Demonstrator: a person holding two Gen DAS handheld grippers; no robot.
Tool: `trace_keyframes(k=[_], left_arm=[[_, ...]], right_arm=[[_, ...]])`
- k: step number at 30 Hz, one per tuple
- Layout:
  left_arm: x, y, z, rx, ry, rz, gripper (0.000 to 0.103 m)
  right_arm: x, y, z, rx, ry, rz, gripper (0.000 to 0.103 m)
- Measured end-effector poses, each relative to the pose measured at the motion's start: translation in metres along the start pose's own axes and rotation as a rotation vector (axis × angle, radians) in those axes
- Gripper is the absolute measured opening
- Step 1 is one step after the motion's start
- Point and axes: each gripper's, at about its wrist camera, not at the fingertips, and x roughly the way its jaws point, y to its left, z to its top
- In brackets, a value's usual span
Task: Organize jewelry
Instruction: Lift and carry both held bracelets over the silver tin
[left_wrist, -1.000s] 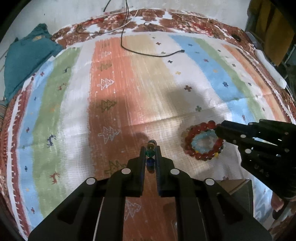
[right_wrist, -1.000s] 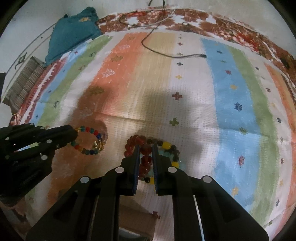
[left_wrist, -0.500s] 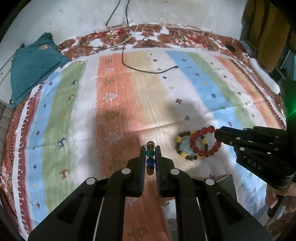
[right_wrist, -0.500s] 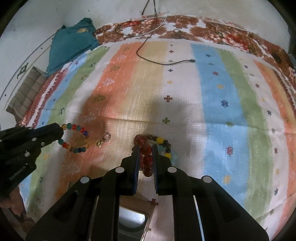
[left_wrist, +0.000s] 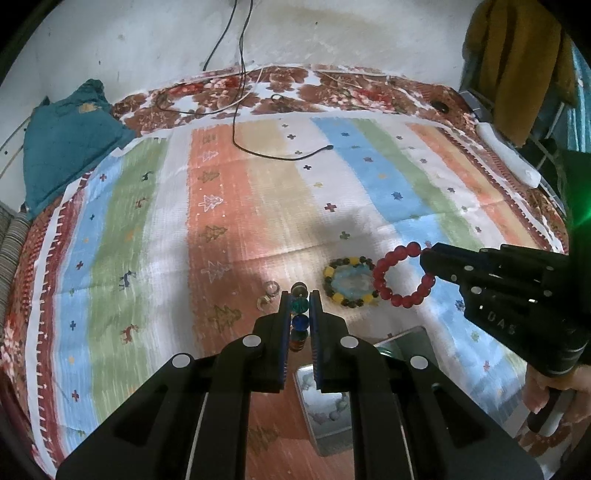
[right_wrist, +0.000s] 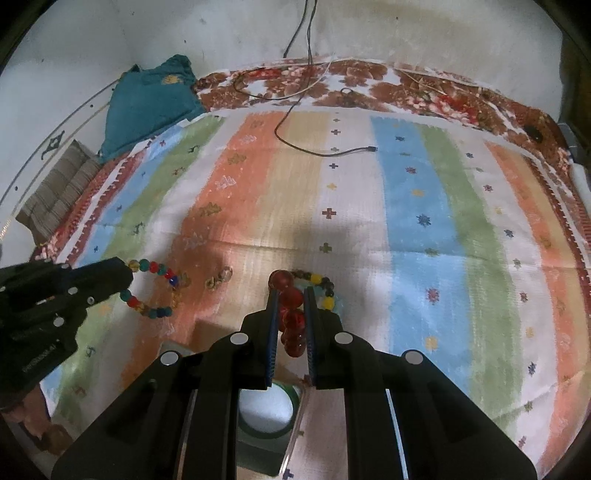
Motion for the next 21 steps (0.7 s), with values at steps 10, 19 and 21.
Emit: trace_keyframes(k=[10,19,21], left_arm=[[-0.02,-0.01,-0.014,0.015,-0.035,-0.02,0.009],[-0.037,-0.015,-0.03,0.014,-0.056,-0.028,0.009],[-0.04,-0.017,-0.032,0.015,-0.061,-0.032,0.009]], right_arm=[[-0.018,0.002,-0.018,-0.008,-0.01,0.008,0.014],[-0.041,0.008,-0.029,-0.015,-0.053,0.027,0.014],[-0.047,0.008,-0.033,-0.015,-0.058,0.038,0.014]])
